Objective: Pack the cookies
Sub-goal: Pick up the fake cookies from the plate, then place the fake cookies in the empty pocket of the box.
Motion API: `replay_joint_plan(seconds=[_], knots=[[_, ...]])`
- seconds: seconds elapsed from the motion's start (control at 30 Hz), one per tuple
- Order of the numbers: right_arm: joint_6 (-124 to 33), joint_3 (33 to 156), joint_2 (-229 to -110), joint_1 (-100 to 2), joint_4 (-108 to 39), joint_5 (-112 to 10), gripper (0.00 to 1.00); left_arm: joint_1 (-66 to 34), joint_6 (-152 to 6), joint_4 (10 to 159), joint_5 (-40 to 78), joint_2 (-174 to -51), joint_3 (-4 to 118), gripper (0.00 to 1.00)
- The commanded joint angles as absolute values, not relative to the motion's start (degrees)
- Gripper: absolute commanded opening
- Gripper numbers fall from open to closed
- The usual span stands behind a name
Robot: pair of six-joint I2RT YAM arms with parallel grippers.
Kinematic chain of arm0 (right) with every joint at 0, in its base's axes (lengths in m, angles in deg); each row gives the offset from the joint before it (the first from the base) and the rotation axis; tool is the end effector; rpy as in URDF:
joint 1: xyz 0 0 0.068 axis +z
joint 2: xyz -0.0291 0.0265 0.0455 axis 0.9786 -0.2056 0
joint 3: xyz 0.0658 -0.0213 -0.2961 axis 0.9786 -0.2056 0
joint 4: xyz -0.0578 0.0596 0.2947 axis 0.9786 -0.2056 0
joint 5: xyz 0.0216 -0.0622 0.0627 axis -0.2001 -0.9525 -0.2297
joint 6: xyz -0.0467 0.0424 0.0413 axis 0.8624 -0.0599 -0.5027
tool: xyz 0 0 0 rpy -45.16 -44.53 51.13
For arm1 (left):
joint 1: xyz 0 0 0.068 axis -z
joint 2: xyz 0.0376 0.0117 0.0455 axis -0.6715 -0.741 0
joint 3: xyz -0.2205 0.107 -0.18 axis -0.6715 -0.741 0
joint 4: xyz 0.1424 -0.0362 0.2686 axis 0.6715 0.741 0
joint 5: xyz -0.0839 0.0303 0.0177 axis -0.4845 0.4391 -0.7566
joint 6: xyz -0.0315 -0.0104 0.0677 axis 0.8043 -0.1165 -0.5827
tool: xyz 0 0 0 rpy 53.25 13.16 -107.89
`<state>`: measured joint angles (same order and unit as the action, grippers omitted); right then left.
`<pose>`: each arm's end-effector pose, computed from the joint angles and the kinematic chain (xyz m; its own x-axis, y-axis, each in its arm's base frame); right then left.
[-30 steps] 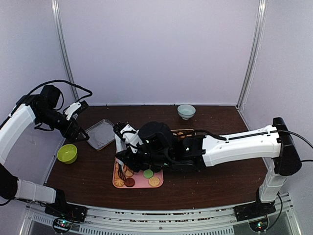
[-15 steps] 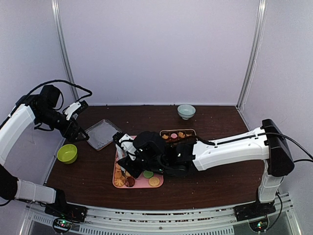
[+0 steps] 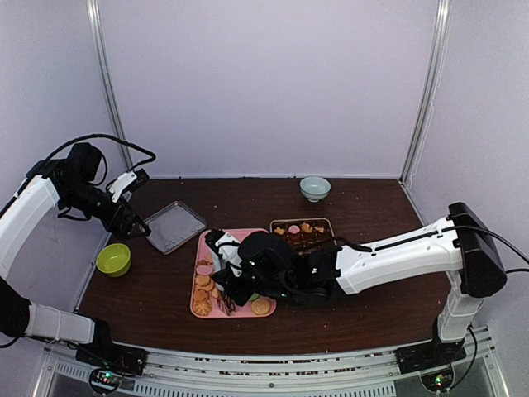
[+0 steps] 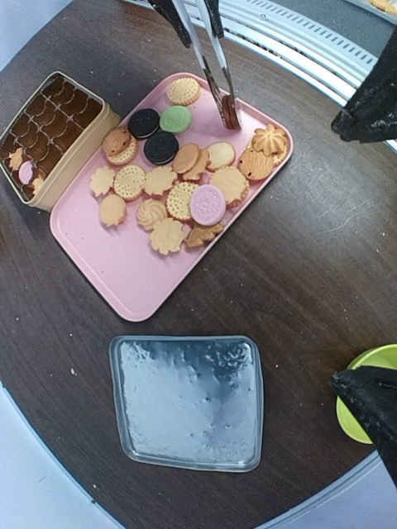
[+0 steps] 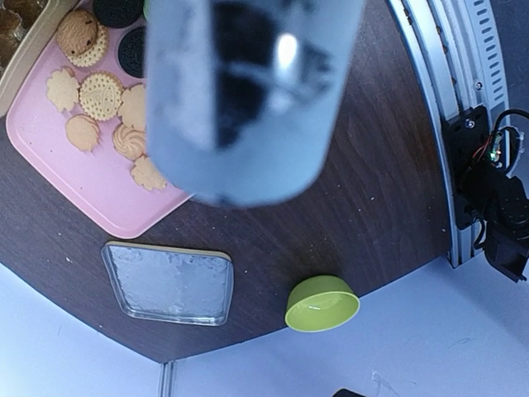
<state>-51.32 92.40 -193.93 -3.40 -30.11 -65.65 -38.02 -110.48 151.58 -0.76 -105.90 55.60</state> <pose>0.1384 0.4789 0.2296 -0.3238 -0.3691 -0.8712 -0.8816 0.4519 0.1362 0.2578 -0.0484 0.3450 -0.6794 0.4333 -0.5922 0.6332 0.7539 -0.1749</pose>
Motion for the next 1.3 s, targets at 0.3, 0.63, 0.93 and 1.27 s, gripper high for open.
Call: replay_joint_plan(seconds=[0.3, 0.63, 0.93, 1.27], knots=[[-41.19, 94.95, -178.62, -11.02, -39.31, -69.54, 0.0, -38.53, -110.06, 151.04, -1.87, -106.33, 57.85, 0.97], [-28.14, 99.72, -177.9, -33.51, -47.52, -70.39, 0.01, -38.56, -109.89, 151.11, -2.4, -106.81, 57.76, 0.97], [-22.5, 102.5, -186.17, -38.25, -48.45, -72.3, 0.01, -38.53, -109.9, 151.03, -2.4, -107.51, 57.85, 0.97], [-22.36, 100.79, -187.94, -38.5, -49.03, -68.66, 0.04, -38.55, -110.2, 151.05, -2.16, -108.38, 57.56, 0.97]])
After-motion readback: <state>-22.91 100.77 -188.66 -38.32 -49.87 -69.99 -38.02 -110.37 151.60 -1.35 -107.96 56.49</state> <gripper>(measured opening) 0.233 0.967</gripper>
